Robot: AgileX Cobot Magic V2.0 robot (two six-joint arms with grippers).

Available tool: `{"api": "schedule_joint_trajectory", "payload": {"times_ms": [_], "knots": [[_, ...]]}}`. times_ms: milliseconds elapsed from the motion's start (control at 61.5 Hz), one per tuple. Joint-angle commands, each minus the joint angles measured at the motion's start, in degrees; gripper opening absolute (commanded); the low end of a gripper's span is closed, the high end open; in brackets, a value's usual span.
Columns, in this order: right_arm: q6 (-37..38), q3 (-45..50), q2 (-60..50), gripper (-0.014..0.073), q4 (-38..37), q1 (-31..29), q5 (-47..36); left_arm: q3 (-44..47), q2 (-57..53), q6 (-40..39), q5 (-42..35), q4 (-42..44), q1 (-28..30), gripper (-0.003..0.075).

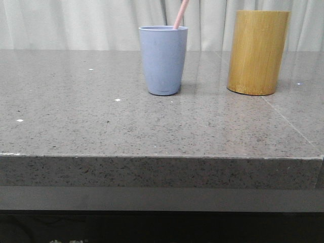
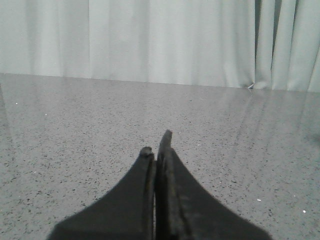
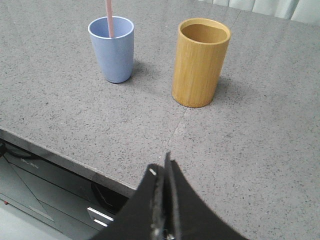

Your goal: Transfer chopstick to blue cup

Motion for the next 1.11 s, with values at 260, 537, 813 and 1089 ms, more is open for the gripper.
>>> {"api": "schedule_joint_trajectory", "payload": {"times_ms": [260,537,813,1089], "knots": [[0.0,-1.2,0.6,-0.0067,-0.5,-0.4,-3.9,0.7,-1.3,-0.2,-4.7,-0.6,-0.3,-0.0019],[0.0,11.3,-5.0,-0.0067,0.1,-7.5,-23.3,0.7,-1.3,-0.2,-4.7,-0.6,-0.3,-0.0019],[0.0,37.3,-15.6,-0.0067,2.3,-15.5,-50.4,0.7,-1.3,-0.2,-4.7,-0.6,-0.3,-0.0019],[0.0,48.4,-21.9,-0.0067,3.0,-15.6,-58.1,0.7,-1.3,-0.2,-4.7,-0.6,-0.3,-0.0019]]}}
